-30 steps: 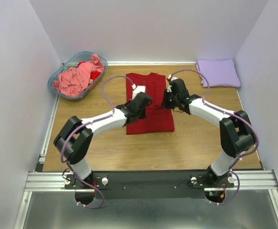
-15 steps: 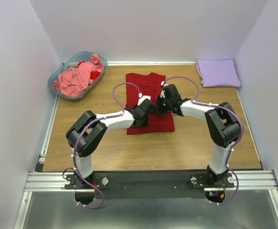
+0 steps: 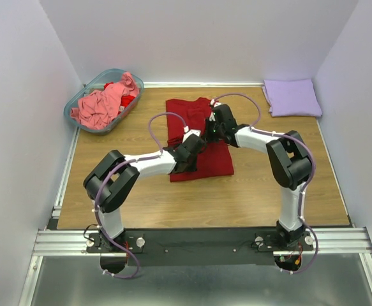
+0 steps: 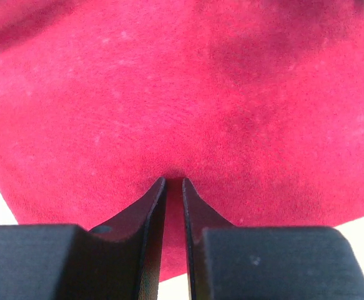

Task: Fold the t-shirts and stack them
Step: Fold the tshirt

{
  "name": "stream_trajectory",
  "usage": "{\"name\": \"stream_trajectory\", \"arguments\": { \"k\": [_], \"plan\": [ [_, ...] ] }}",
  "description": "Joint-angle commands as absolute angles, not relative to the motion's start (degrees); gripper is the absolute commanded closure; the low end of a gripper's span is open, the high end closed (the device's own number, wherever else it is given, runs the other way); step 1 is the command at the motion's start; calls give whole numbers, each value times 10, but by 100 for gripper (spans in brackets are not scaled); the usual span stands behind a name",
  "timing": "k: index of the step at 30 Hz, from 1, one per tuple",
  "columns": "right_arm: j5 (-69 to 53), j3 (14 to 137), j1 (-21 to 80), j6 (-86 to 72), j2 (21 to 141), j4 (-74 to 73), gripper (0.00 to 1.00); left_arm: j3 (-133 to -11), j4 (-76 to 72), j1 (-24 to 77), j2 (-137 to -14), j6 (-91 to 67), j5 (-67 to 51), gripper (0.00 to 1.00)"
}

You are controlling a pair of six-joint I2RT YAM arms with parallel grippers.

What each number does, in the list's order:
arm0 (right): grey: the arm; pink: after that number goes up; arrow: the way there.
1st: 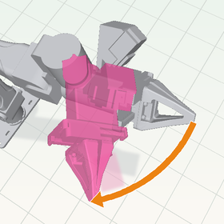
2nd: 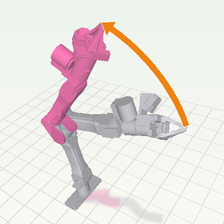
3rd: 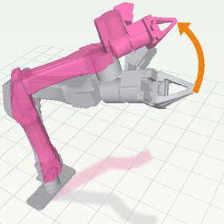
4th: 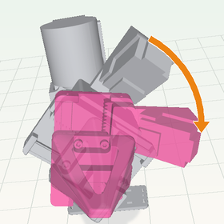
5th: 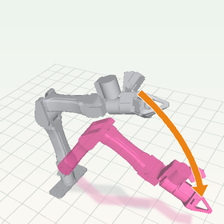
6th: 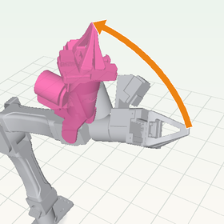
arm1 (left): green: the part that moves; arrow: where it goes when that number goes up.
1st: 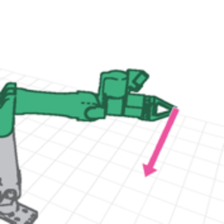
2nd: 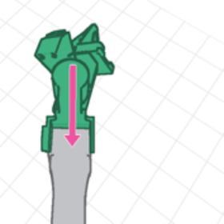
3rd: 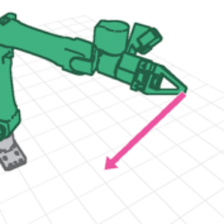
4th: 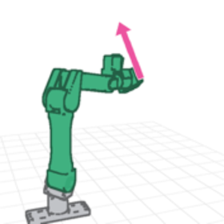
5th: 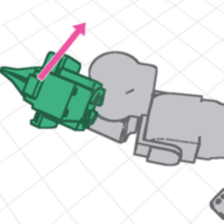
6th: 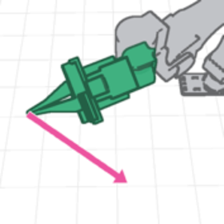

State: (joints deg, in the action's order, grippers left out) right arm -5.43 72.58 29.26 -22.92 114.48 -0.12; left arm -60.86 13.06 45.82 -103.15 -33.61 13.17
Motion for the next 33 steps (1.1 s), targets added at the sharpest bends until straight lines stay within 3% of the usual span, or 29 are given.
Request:
{"name": "stream_trajectory", "arguments": {
  "k": [1,9,16,19,26,33],
  "plan": [
    [-26,788,280,-205,1179,11,91,-549,188,470,-1014,-342,87,76],
    [-105,805,271,-178,1162,5,90,-471,192,497,-924,-375,83,74],
    [-148,673,266,-208,1034,6,88,-474,192,490,-816,-408,119,64],
    [-239,598,251,-235,974,9,87,-464,192,481,-783,-417,106,64],
    [-432,416,229,-292,888,54,85,-368,123,399,-752,-414,-23,73],
    [-532,251,152,-371,946,230,86,-308,70,347,-792,-403,-107,80]
  ]
}}
